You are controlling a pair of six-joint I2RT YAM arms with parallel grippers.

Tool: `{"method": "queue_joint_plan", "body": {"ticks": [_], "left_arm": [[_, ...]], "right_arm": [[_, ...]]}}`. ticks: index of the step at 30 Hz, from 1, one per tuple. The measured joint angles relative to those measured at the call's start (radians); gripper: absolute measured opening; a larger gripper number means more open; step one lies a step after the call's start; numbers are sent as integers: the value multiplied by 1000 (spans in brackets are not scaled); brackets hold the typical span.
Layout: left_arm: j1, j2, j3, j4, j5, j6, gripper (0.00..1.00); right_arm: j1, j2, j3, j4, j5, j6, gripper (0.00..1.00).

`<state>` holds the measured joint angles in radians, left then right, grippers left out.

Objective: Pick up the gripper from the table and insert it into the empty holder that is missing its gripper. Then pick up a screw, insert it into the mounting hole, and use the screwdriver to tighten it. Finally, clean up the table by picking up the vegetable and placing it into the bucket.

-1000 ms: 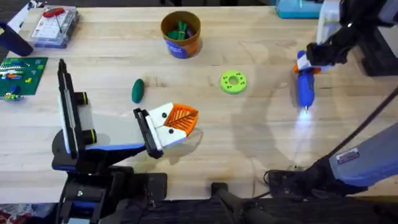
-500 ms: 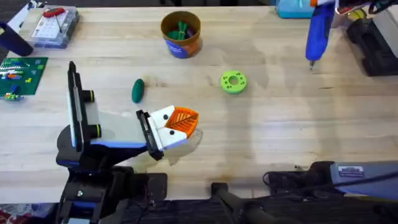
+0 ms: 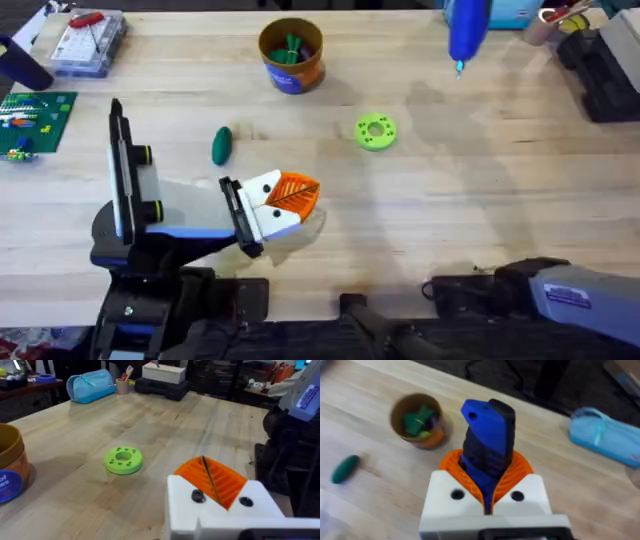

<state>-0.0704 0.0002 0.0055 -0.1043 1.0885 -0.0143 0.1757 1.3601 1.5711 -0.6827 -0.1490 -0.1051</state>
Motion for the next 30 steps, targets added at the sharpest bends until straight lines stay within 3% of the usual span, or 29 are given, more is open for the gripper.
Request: {"method": "queue_joint_plan", "body": {"ticks": [11,25,30], "left_arm": [[0,0,0,0,0,0,4],[0,0,0,0,0,0,4],[0,0,0,0,0,0,4]], "right_arm": [[74,-35,1,217,-210,109,27],[163,-83,-34,455,-307,132,27],[171,-136,-71,595,-432,127,27]]}}
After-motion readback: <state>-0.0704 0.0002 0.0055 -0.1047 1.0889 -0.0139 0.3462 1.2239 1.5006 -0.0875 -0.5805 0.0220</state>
